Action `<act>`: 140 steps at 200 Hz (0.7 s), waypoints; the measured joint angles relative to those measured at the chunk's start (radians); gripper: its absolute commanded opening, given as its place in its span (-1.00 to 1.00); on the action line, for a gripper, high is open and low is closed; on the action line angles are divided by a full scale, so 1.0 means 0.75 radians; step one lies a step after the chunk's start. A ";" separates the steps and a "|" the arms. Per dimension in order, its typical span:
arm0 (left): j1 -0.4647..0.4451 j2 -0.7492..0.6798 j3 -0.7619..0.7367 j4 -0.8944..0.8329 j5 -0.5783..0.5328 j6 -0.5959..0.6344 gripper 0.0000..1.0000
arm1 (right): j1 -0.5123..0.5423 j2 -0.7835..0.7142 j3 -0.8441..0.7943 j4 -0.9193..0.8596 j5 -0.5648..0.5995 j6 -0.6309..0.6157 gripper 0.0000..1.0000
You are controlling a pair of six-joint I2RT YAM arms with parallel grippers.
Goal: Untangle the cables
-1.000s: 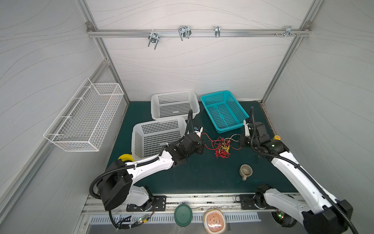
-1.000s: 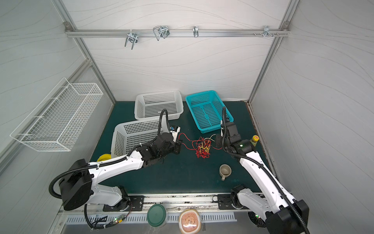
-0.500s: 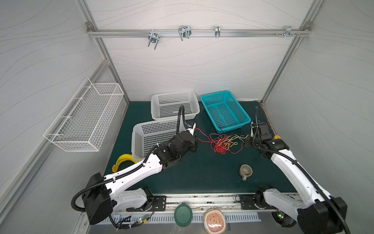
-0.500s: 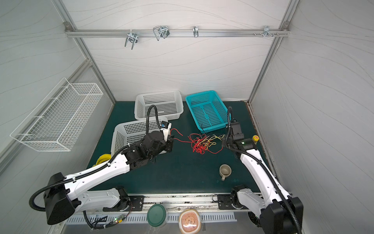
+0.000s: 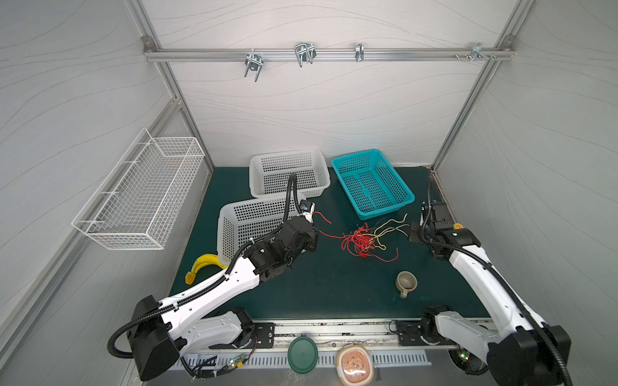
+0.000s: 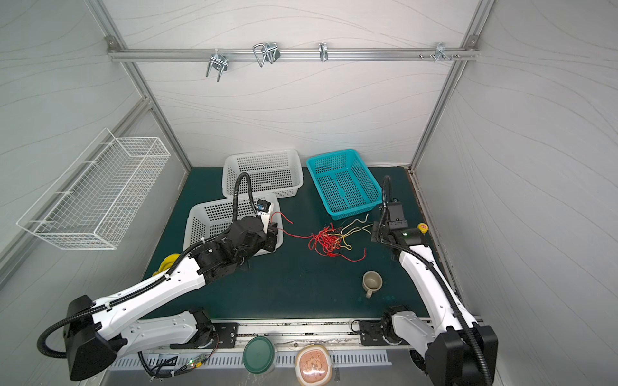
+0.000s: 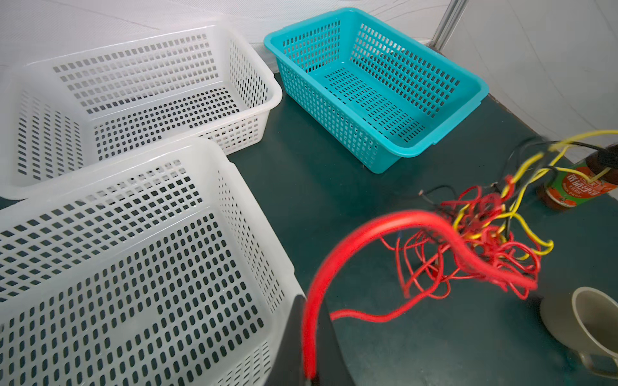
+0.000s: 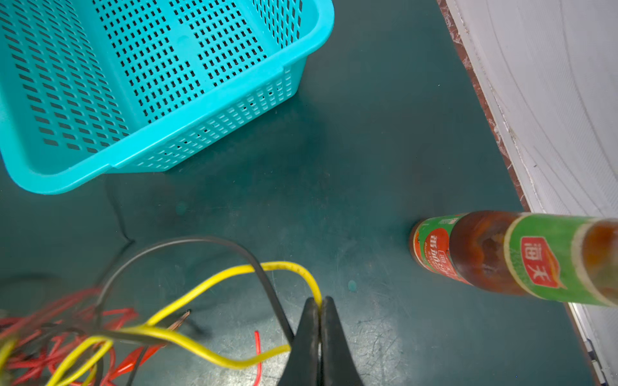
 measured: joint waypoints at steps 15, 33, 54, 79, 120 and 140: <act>0.006 0.001 -0.001 0.002 0.019 0.009 -1.00 | -0.002 -0.020 -0.004 0.023 -0.078 0.001 -1.00; 0.010 0.014 -0.001 0.013 0.073 0.013 -1.00 | 0.018 -0.065 -0.016 0.064 -0.186 0.001 -1.00; 0.011 0.067 -0.001 0.053 0.142 0.012 -1.00 | 0.089 -0.120 -0.015 0.114 -0.277 0.001 -1.00; 0.011 0.155 0.001 0.088 0.215 0.009 -1.00 | 0.171 -0.159 0.007 0.147 -0.371 0.000 -1.00; 0.011 0.258 0.006 0.124 0.294 0.008 -1.00 | 0.215 -0.213 0.090 0.147 -0.424 0.001 -1.00; 0.011 0.271 0.008 0.138 0.311 0.005 -1.00 | 0.215 -0.245 0.155 0.130 -0.377 0.000 -1.00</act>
